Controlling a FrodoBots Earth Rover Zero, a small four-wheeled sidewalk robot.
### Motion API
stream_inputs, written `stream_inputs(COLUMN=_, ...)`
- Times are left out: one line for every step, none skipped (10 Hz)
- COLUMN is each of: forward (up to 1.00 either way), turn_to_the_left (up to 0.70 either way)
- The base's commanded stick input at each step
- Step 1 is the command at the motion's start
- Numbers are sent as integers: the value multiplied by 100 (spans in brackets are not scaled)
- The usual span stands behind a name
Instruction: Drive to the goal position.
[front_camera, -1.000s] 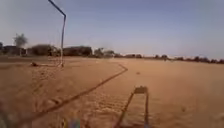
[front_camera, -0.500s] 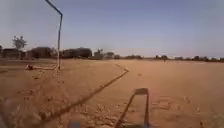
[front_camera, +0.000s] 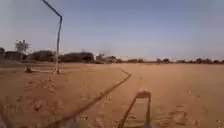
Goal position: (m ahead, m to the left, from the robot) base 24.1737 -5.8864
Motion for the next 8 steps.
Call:
stream_inputs(forward=70, turn_to_the_left=0)
stream_inputs(forward=70, turn_to_the_left=0)
stream_inputs(forward=70, turn_to_the_left=0)
stream_inputs(forward=70, turn_to_the_left=0)
stream_inputs(forward=70, turn_to_the_left=0)
stream_inputs(forward=70, turn_to_the_left=0)
stream_inputs(forward=70, turn_to_the_left=0)
stream_inputs(forward=70, turn_to_the_left=0)
